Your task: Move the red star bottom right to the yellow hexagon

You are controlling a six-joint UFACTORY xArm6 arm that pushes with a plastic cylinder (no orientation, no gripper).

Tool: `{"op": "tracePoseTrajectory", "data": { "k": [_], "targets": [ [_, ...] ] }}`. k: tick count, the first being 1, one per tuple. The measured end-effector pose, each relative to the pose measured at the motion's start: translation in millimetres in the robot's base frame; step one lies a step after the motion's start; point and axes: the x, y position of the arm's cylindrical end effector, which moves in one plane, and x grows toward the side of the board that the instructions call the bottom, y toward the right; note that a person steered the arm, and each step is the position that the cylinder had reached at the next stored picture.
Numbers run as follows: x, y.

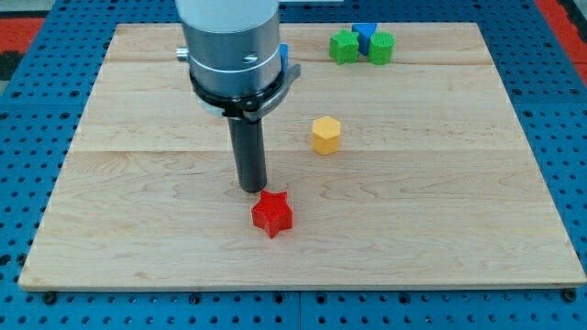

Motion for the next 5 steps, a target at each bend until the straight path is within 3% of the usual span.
{"op": "tracePoseTrajectory", "data": {
  "k": [1, 2, 3, 4, 5],
  "targets": [
    [49, 64],
    [47, 65],
    [41, 0],
    [105, 58],
    [108, 132]
  ]
}}
